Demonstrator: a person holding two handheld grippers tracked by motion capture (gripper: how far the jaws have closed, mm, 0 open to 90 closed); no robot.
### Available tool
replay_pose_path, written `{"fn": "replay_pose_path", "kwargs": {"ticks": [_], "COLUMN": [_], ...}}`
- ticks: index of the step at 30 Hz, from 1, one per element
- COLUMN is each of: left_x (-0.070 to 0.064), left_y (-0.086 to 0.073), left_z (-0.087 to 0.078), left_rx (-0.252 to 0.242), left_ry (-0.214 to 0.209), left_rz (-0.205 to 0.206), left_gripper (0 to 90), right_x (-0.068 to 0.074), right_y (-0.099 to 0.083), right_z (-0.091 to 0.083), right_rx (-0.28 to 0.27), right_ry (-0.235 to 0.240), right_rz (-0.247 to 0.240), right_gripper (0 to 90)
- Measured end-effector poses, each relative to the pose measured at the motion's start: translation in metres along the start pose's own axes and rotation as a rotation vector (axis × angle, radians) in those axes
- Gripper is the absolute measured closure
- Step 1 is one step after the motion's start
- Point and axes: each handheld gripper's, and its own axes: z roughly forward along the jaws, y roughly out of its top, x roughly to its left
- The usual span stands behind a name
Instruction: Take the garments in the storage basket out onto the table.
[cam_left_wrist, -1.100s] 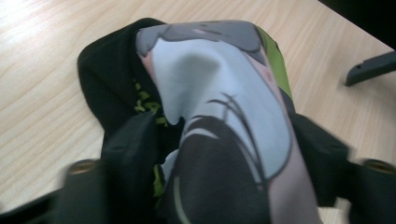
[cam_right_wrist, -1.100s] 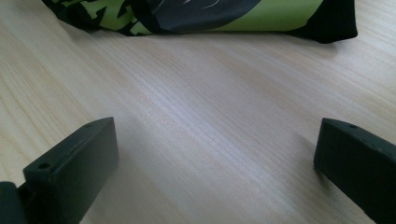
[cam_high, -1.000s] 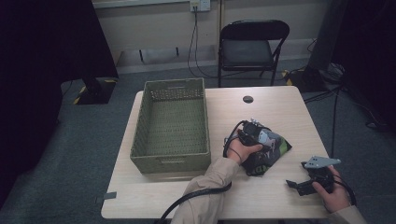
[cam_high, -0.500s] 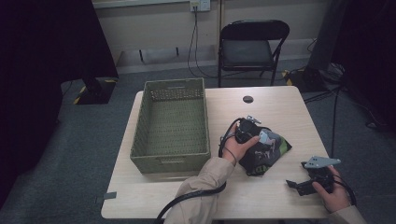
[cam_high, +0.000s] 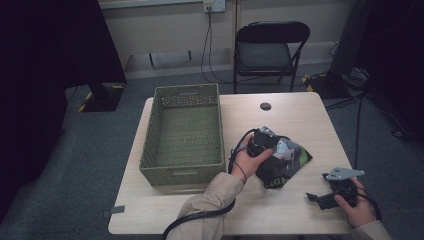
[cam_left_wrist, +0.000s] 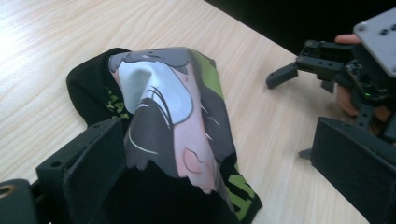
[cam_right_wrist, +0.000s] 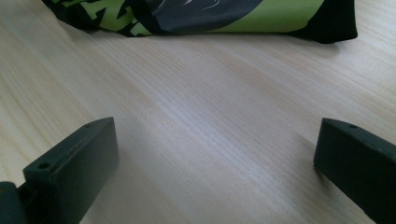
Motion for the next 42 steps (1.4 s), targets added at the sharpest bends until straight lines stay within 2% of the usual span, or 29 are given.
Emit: {"fn": "replay_pose_path", "kwargs": {"ticks": [4, 9, 15, 19, 26, 33, 42], "left_x": [-0.001, -0.001, -0.005, -0.007, -0.007, -0.01, -0.01], "left_y": [-0.005, -0.013, -0.019, -0.024, -0.036, -0.048, -0.064], "left_z": [-0.004, -0.011, -0.019, -0.024, -0.032, -0.038, -0.039], "left_rx": [0.024, 0.017, 0.021, 0.03, 0.018, 0.015, 0.024], "left_ry": [-0.002, -0.021, -0.027, -0.004, -0.015, -0.048, -0.074], "left_rz": [0.035, 0.023, 0.041, 0.072, 0.069, 0.073, 0.075], "left_gripper": [2.9, 3.0, 2.9, 2.9, 2.9, 2.9, 2.9], "right_x": [0.0, 0.0, 0.0, 0.0, 0.0, 0.0, 0.0], "right_y": [0.0, 0.0, 0.0, 0.0, 0.0, 0.0, 0.0], "right_z": [0.0, 0.0, 0.0, 0.0, 0.0, 0.0, 0.0], "right_rx": [0.0, 0.0, 0.0, 0.0, 0.0, 0.0, 0.0], "right_ry": [0.0, 0.0, 0.0, 0.0, 0.0, 0.0, 0.0], "right_rz": [0.0, 0.0, 0.0, 0.0, 0.0, 0.0, 0.0], "right_gripper": [0.0, 0.0, 0.0, 0.0, 0.0, 0.0, 0.0]}}
